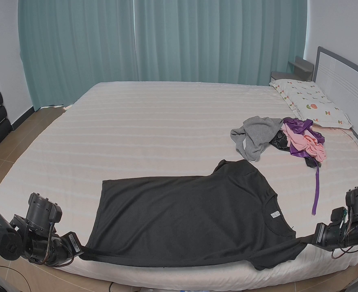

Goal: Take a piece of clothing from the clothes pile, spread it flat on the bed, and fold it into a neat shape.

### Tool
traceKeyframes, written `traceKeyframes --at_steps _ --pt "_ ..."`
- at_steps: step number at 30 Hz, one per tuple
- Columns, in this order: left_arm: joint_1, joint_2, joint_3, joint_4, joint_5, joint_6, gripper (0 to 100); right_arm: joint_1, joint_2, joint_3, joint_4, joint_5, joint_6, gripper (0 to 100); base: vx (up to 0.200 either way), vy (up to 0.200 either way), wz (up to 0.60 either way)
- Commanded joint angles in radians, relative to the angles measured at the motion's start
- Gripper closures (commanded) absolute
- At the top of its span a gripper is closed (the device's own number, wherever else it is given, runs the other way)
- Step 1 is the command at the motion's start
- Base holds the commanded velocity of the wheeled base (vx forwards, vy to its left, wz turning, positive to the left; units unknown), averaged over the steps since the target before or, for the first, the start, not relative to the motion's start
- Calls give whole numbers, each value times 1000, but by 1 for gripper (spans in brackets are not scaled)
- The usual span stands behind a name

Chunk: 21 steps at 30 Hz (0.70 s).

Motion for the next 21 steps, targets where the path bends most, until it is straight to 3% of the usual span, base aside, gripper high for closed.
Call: traceKeyframes --at_steps 1,11,21 --pt "-8 -30 14 2 0 0 100 13 -48 29 1 0 -1 100 0 0 0" --pt "5 17 1 -7 -7 -11 100 12 -16 29 -10 2 -18 100 0 0 0" --pt "18 160 -146 -10 -3 -9 100 4 145 -101 -14 -1 -19 100 0 0 0"
